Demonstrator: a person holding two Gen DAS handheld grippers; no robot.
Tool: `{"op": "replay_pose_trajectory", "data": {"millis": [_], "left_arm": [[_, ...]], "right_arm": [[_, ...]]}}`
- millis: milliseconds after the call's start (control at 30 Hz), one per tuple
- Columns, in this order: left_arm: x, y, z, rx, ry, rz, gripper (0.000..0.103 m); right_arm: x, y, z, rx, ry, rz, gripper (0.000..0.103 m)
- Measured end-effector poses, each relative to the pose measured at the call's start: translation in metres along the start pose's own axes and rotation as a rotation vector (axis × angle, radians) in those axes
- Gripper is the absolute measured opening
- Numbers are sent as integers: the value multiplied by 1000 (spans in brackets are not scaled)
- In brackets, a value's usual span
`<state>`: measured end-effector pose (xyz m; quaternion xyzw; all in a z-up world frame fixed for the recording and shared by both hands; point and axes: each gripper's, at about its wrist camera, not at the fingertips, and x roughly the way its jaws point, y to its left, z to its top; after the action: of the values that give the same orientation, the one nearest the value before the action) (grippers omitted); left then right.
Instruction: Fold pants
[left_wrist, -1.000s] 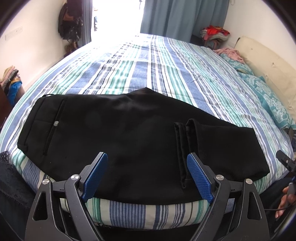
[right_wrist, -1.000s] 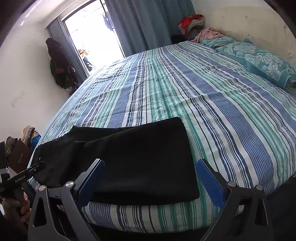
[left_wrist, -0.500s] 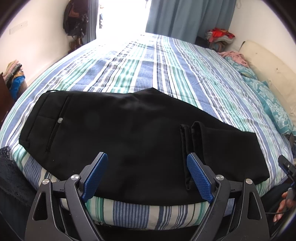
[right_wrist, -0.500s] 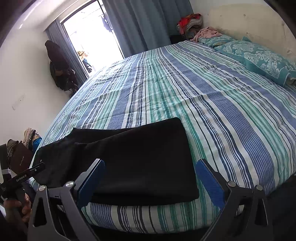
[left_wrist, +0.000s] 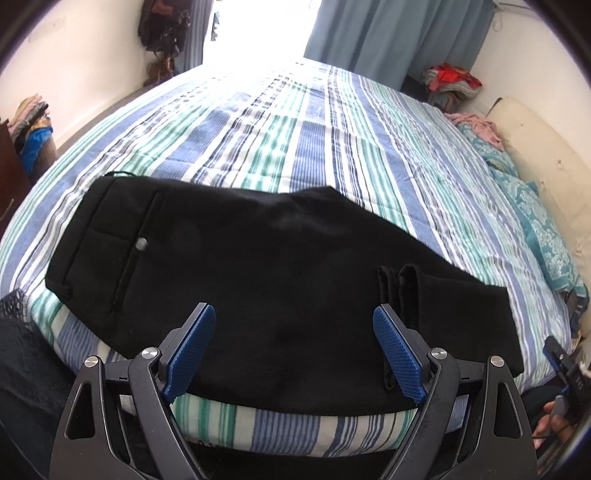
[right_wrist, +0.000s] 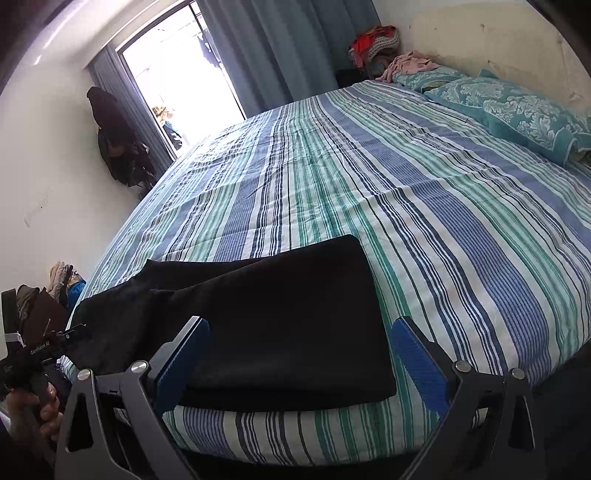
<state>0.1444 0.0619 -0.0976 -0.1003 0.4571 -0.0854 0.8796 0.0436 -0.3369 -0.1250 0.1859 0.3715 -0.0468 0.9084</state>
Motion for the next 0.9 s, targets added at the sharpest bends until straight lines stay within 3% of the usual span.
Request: {"op": "replay_pose_trajectory", "data": {"millis": [100, 167, 267, 333, 400, 467, 533, 567, 667, 767, 900], "left_arm": [[-28, 58, 42, -95, -48, -27, 89], [-42, 109, 70, -182, -58, -24, 95], [-30, 172, 92, -258, 60, -67, 97], [-12, 195, 94, -284, 146, -55, 96], [6, 195, 93, -266, 204, -83, 96], [22, 177, 93, -175, 219, -79, 96], [38, 163, 95, -64, 197, 32, 97], [52, 165, 94, -56, 216, 78, 97], [101, 189, 74, -159, 391, 55, 99], [107, 197, 62, -218, 360, 36, 103], [109, 194, 60, -202, 373, 38, 103]], "right_arm": [[-2, -2, 1, 9, -7, 4, 99], [-3, -3, 0, 10, -7, 7, 99], [-1, -4, 0, 15, -2, 10, 99], [2, -3, 1, 19, 0, 14, 99], [4, -1, 2, 16, 3, 15, 99], [6, 4, 1, 5, 8, 13, 99], [8, 10, 0, -24, 13, 4, 99], [8, 13, -1, -44, 16, -2, 99], [6, 21, -4, -94, 13, -12, 99], [4, 23, -7, -111, 13, -19, 99], [7, 25, -6, -130, 21, -26, 99]]}}
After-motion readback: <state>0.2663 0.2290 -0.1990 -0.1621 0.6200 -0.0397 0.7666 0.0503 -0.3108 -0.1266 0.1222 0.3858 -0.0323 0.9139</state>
